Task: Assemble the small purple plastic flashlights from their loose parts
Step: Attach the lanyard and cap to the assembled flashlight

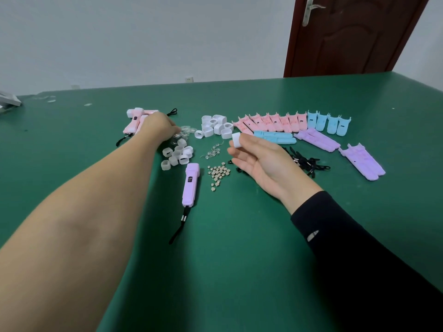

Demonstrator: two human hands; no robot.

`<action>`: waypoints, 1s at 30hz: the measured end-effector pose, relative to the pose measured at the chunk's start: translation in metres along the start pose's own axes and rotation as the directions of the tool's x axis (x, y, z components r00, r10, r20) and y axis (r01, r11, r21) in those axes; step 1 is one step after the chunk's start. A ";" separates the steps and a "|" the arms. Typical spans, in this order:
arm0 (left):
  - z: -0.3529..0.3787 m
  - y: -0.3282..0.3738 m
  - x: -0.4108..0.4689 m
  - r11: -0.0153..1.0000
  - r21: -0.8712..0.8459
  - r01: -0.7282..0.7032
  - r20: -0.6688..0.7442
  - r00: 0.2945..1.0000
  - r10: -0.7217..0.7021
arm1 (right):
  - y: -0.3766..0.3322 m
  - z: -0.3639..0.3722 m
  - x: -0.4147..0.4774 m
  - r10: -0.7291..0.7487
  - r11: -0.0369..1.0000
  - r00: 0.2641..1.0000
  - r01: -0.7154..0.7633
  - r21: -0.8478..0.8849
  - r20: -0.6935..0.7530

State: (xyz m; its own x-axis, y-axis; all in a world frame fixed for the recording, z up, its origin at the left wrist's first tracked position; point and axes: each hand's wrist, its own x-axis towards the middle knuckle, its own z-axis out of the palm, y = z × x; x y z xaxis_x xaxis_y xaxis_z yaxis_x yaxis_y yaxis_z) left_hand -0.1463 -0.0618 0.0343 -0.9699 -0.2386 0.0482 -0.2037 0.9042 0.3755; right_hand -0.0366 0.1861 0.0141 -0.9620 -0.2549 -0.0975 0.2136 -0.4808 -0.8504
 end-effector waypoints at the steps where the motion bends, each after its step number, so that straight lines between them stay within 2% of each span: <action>1: 0.001 0.000 0.002 1.000 0.019 0.001 0.010 1.000 -0.001 | 0.001 0.001 0.000 0.002 1.000 1.000 -0.002 -0.007 0.002; 5: 0.003 0.000 0.006 0.997 0.066 0.031 0.041 0.999 -0.034 | 0.003 0.004 0.002 0.012 1.000 1.000 -0.012 -0.017 0.006; 9: 0.004 -0.002 0.007 0.995 0.043 0.087 0.035 0.995 -0.089 | 0.004 0.005 0.003 0.015 1.000 1.000 -0.015 -0.005 0.013; 14: 0.008 -0.008 0.006 0.993 -0.097 0.068 -0.025 0.997 -0.071 | 0.003 0.006 0.003 0.017 1.000 0.999 -0.017 0.010 0.029; 22: 0.013 -0.017 0.006 0.976 -0.215 0.042 -0.078 0.995 -0.060 | 0.002 0.003 0.004 0.013 0.998 1.000 -0.015 0.067 0.024; 30: 0.005 -0.016 0.007 0.929 -0.355 0.107 -0.111 0.982 -0.155 | 0.002 0.001 0.006 0.015 0.997 1.000 -0.015 0.076 0.008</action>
State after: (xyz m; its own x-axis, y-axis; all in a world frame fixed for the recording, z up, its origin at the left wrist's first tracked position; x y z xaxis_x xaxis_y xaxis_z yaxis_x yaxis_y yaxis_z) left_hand -0.1507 -0.0765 0.0240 -0.9056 -0.4140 0.0920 -0.2455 0.6887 0.6822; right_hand -0.0417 0.1833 0.0125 -0.9573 -0.2691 -0.1056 0.2405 -0.5389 -0.8073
